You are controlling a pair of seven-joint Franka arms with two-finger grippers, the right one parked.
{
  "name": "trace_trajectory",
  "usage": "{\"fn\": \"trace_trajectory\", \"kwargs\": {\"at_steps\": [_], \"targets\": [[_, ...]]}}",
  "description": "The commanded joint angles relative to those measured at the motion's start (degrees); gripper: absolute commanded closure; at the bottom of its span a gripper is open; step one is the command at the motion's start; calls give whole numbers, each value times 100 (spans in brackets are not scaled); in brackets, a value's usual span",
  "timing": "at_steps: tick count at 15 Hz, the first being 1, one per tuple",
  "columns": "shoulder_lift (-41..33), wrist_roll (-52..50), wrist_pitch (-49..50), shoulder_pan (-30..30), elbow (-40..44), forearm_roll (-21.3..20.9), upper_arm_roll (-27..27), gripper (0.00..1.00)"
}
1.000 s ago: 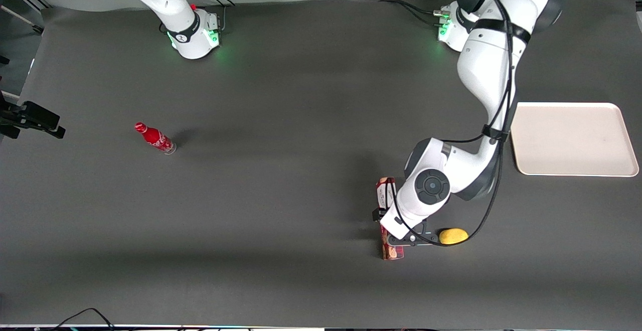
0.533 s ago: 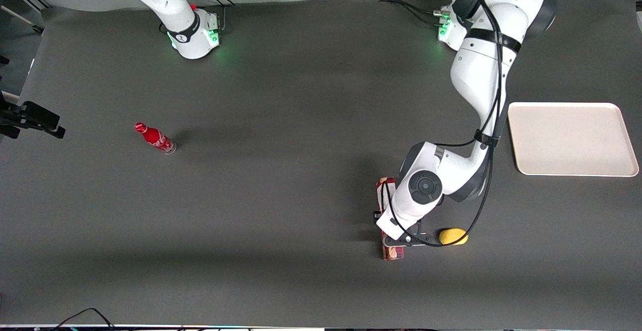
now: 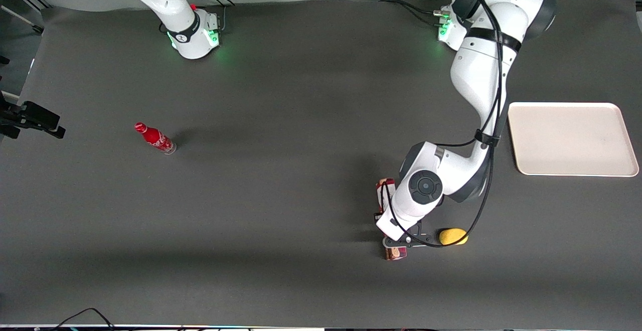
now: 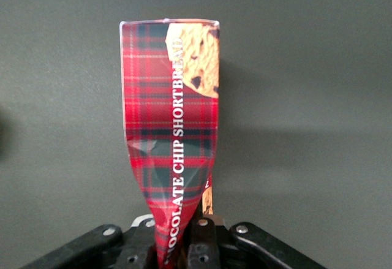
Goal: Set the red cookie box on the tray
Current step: 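Lower the left gripper and close it on the cookie box, then lift the cookie box and carry it toward the white tray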
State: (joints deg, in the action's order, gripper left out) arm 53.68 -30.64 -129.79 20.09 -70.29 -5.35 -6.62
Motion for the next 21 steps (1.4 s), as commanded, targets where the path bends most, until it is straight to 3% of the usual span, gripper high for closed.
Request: {"fn": "trace_trajectory", "kwargs": {"at_steps": [1, 5, 8, 13, 18, 21], "targets": [[-400, 109, 698, -74, 156, -37, 82, 100], [-1287, 471, 1866, -698, 156, 121, -260, 100], [-1876, 997, 2859, -1041, 165, 358, -235, 100], [-3133, 1953, 4381, -1911, 42, 306, -191, 100], [-4302, 3701, 4559, -2439, -871, 368, 782, 100], [-4532, 4634, 4559, -2615, -1196, 385, 1617, 100]]}}
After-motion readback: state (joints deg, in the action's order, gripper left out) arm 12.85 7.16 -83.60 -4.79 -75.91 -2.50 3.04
